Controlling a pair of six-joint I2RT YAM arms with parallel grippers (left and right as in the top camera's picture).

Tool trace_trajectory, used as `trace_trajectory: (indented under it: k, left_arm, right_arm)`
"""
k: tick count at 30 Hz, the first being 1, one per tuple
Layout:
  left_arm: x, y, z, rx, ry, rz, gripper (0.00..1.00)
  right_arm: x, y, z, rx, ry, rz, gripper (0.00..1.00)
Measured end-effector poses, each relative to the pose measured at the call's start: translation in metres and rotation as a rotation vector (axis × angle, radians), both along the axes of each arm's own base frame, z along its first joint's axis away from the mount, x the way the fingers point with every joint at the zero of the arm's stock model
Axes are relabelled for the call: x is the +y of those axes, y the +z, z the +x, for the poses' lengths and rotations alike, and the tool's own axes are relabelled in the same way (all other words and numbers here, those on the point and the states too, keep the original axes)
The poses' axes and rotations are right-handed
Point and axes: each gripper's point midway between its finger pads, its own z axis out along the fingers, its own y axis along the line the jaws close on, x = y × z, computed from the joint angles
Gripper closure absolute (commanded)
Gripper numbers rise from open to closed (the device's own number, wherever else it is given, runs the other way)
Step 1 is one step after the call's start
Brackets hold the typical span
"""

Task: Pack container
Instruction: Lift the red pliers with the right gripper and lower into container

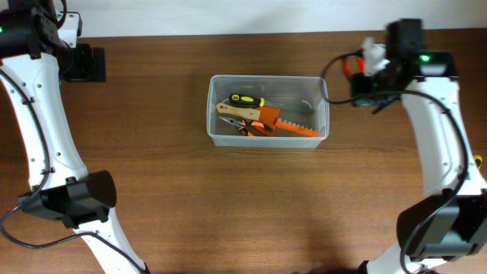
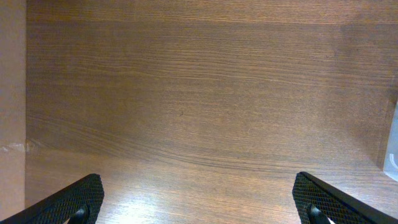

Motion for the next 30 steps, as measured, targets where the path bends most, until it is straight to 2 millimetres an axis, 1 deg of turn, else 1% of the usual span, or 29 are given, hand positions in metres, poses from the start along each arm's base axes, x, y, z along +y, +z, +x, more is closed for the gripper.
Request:
trace_trajectory:
  k: [3,7,9,10,11,13,16,18,21,23,26,30]
  left_arm:
    - [0.0,0.0,0.0,0.0,0.0,0.0,0.01]
    - [0.0,0.0,0.0,0.0,0.0,0.0,0.01]
    - [0.0,0.0,0.0,0.0,0.0,0.0,0.01]
    - [0.0,0.0,0.0,0.0,0.0,0.0,0.01]
    - [0.0,0.0,0.0,0.0,0.0,0.0,0.01]
    - [0.0,0.0,0.0,0.0,0.0,0.0,0.01]
    - [0.0,0.0,0.0,0.0,0.0,0.0,0.01]
    - [0.0,0.0,0.0,0.0,0.0,0.0,0.01]
    - [0.0,0.0,0.0,0.0,0.0,0.0,0.01]
    - [0.0,0.0,0.0,0.0,0.0,0.0,0.01]
    - [0.0,0.0,0.0,0.0,0.0,0.0,0.01]
    - [0.0,0.0,0.0,0.0,0.0,0.0,0.01]
  right_arm:
    - [0.038,0.006,-0.001,-0.017,0.094,-0.001,0.96]
    - [0.088,0.005,-0.011,-0.024,0.273,-0.025,0.96]
    - [0.11,0.005,-0.017,-0.035,0.381,-0.046,0.96]
    - [0.117,0.006,-0.019,-0.041,0.421,-0.056,0.96]
    - [0.13,0.006,-0.023,-0.054,0.506,-0.076,0.96]
    - [0.146,0.006,-0.03,-0.073,0.632,-0.107,0.96]
    - [0.155,0.006,-0.033,-0.095,0.749,-0.143,0.96]
    - [0.156,0.005,-0.033,-0.106,0.813,-0.169,0.96]
    - [0.155,-0.004,-0.03,-0.103,0.906,-0.208,0.96]
    - [0.154,-0.016,-0.027,-0.087,0.966,-0.23,0.96]
    - [0.148,-0.04,-0.017,-0.056,1.034,-0.255,0.96]
    - [0.13,-0.072,0.006,-0.024,1.037,-0.266,0.96]
